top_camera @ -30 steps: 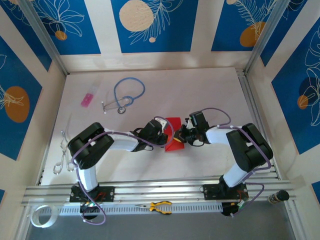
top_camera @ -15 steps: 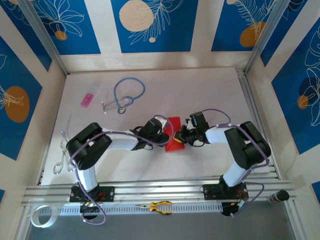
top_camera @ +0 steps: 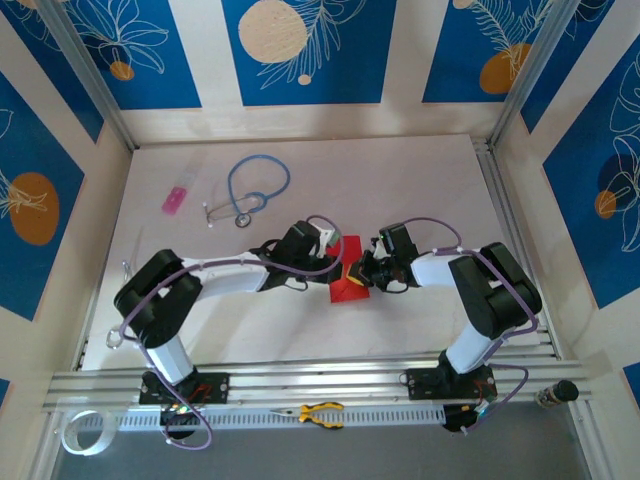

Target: Fold a paper plane with a square sheet of paper (pick it up from the middle)

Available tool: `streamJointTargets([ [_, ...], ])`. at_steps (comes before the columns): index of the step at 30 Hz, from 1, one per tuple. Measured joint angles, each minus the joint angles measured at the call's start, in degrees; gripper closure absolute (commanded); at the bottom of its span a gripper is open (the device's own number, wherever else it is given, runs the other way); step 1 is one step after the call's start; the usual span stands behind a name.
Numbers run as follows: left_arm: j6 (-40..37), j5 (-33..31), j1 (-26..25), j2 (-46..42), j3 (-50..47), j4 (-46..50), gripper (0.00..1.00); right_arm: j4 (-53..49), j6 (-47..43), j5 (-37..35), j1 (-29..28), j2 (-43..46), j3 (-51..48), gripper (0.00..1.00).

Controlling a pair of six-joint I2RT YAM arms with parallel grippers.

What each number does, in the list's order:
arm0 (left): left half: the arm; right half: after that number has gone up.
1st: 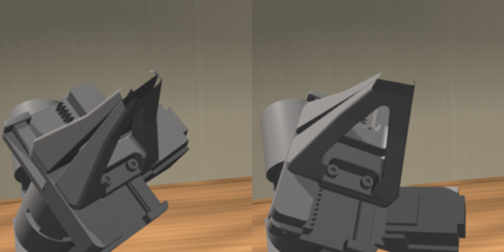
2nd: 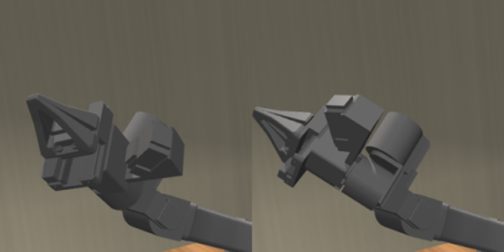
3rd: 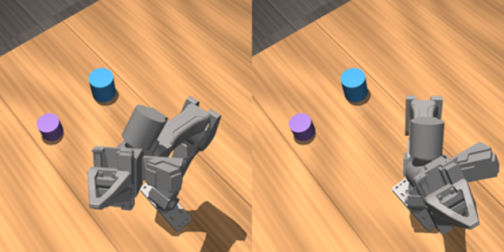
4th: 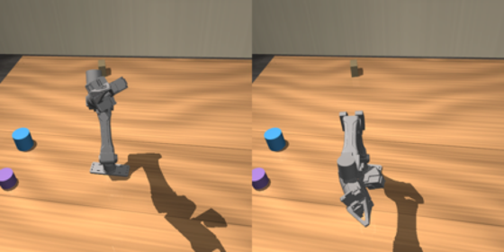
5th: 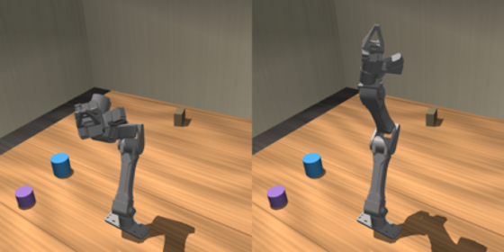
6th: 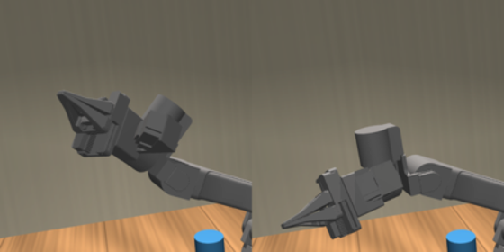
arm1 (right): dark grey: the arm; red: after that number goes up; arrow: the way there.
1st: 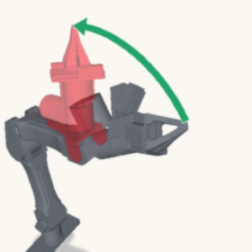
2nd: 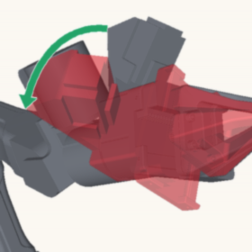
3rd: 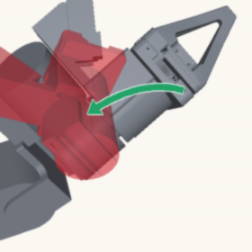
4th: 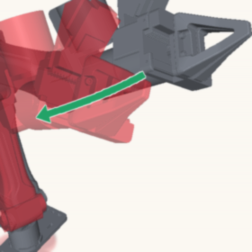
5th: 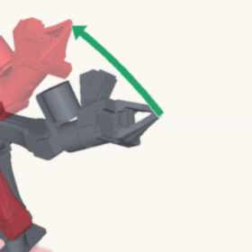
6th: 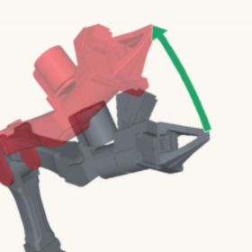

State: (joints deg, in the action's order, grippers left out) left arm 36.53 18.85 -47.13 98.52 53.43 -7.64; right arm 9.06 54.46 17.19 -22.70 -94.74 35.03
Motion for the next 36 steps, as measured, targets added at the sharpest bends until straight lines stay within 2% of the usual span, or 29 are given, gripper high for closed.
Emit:
streamJointTargets([
  [4, 2.2, 5.2, -0.2, 2.9, 1.4, -0.2, 1.00, -0.5, 0.0, 0.0, 0.0, 0.0, 0.2, 1.00],
  [11, 2.6, 7.9, -0.4, 7.3, 4.2, 1.6, 1.00, -0.9, 0.0, 0.0, 0.1, 0.0, 0.4, 1.00],
  [36, 1.9, 6.3, -1.3, 11.1, 6.3, 7.7, 1.00, -1.1, -0.2, 0.2, 0.1, -0.2, 0.6, 1.00],
])
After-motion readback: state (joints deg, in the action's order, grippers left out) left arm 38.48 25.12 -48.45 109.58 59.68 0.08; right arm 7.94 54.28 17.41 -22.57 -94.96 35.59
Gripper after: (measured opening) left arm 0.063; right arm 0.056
